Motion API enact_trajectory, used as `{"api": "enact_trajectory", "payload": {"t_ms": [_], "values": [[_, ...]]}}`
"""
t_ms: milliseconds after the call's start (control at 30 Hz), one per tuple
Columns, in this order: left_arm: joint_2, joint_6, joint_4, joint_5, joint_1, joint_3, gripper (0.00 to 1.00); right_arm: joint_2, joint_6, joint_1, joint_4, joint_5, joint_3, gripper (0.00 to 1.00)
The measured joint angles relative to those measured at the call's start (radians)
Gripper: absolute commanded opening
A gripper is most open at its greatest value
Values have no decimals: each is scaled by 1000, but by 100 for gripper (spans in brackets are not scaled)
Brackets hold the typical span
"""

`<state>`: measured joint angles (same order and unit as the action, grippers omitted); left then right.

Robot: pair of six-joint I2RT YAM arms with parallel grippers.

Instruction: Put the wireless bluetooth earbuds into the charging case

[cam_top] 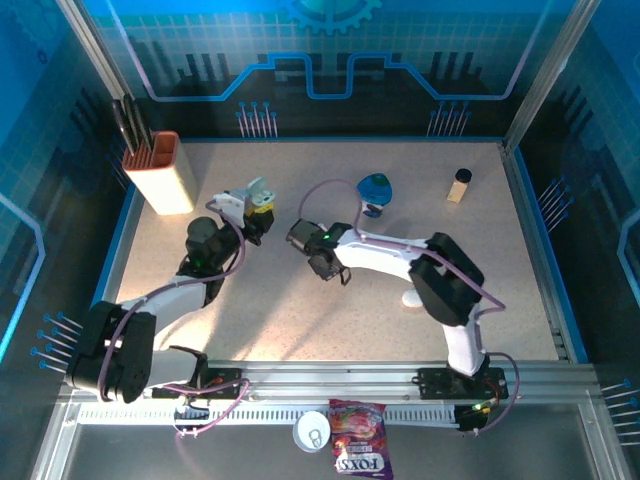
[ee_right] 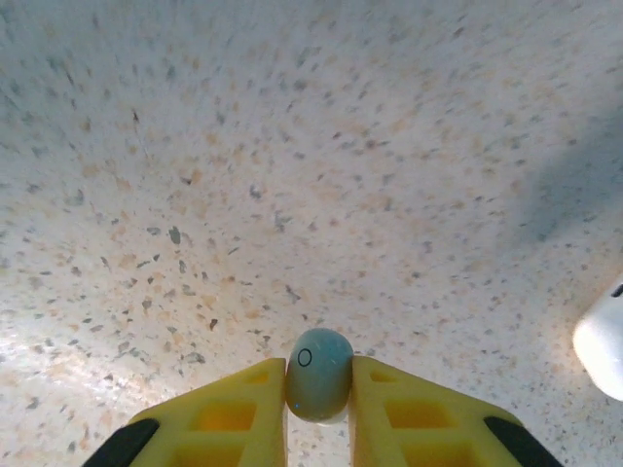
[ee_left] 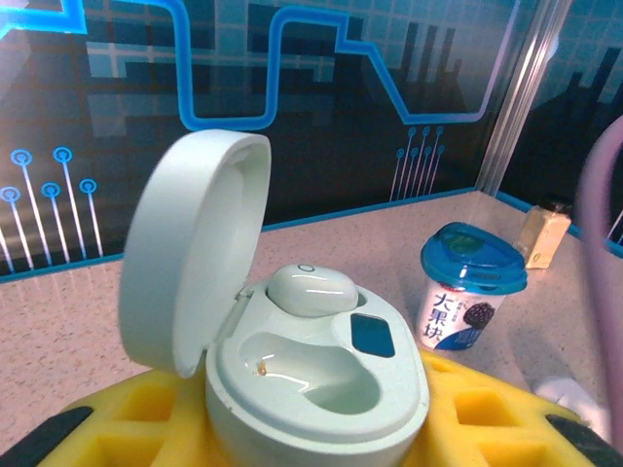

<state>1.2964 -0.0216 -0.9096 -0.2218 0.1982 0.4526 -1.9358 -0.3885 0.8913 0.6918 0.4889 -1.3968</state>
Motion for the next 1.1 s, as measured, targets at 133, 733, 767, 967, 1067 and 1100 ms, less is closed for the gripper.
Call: {"api": "enact_trajectory", "payload": {"t_ms": [133,733,767,967,1067,1100], "values": [[64,-30,-106,-24,0,-11,35,194,-1,-44,-179,-101,134,20],[233,40,-346,-111,161,-6,35,529,-145,-161,-791,-563,350,21],[235,51,-348,-108,172,-2,35,530,-154,-161,-807,-578,350,21],[253,81,-360,-97,202,17,34,529,-182,-162,-845,-626,350,21],[256,84,-361,-96,211,20,34,520,-194,-163,-858,-637,350,21],[256,85,-361,-96,214,21,34,516,-196,-163,-859,-639,350,21]]}}
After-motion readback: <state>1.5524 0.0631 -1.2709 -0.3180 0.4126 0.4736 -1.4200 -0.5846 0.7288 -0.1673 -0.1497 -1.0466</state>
